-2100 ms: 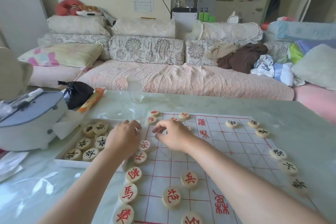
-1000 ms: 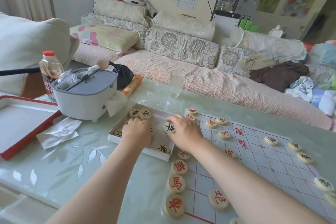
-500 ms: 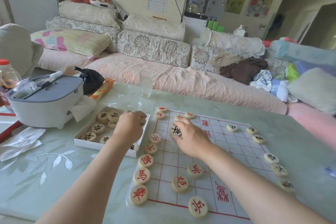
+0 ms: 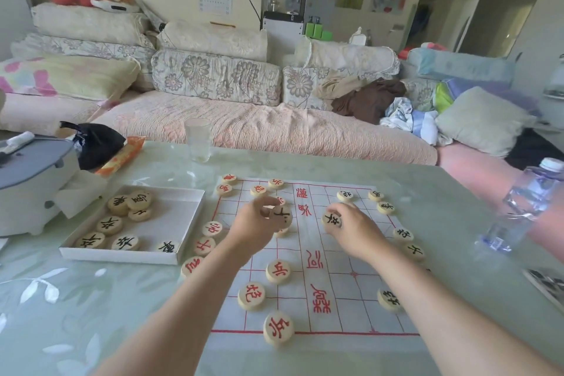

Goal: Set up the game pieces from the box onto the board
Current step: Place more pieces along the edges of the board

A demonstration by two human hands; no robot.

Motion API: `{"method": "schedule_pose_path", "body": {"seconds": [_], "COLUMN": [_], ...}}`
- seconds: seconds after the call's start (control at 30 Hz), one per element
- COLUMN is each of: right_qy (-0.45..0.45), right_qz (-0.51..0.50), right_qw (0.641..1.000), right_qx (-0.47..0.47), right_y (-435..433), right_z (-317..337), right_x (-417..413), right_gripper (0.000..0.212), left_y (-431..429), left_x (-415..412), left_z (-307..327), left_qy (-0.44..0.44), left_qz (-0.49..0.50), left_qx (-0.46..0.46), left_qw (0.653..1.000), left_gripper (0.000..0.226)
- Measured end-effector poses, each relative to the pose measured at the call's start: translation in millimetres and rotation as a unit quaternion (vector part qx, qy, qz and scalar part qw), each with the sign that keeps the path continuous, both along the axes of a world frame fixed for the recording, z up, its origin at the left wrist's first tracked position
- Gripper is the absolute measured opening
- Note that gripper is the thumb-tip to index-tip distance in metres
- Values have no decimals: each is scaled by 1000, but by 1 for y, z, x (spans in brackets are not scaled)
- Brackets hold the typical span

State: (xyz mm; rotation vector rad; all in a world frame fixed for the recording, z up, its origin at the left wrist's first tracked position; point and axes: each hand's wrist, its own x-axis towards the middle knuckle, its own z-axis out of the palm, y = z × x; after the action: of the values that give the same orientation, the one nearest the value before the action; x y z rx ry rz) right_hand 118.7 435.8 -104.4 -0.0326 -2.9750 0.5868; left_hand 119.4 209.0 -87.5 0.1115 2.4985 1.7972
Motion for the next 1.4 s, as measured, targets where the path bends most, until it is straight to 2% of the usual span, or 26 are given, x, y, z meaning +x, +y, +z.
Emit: {"method": "schedule_pose_path", "body": {"seconds": [0.27,0.53,0.63,0.73,0.83,0.9,1.03,1.17,1.23,1.3,1.4], "right_qy": [5,-33,-20,12,24,15,28,42,35,26,3], "right_qz": [-50,-49,-38,8,77,111,138,133,125,102,57], "right_qw": [998,998,998,1000,988,977,976,979,983,989,997], "right_qx": [-23,22,43,-16,-135,-182,-163,-149,-128,-104,-43], "right_y": [34,27,23,15,1,-9,-15,-7,0,10,29], "right_z": [-10,-13,-11,-7,4,12,17,20,19,16,10], "right_x": [1,-5,-2,3,15,26,41,53,59,62,67], "right_gripper": [18,22,23,21,32,37,39,31,28,27,26], "left_y": [29,34,35,37,38,39,39,45,50,54,57], "left_x": [-7,-4,-2,1,6,10,18,28,32,30,29], "left_z": [-4,-12,-13,-13,-13,-11,-8,-7,-8,-12,-21], "left_qy": [-70,-73,-71,-76,-82,-89,-123,-135,-122,-45,59], "left_qz": [-12,-16,-24,-28,-31,-29,-31,-52,-69,-95,-135], "left_qx": [83,55,44,34,46,67,132,152,106,-37,-208], "left_qw": [994,996,996,996,995,993,983,978,984,994,967], "left_gripper": [29,23,24,25,21,20,23,22,19,16,23]}}
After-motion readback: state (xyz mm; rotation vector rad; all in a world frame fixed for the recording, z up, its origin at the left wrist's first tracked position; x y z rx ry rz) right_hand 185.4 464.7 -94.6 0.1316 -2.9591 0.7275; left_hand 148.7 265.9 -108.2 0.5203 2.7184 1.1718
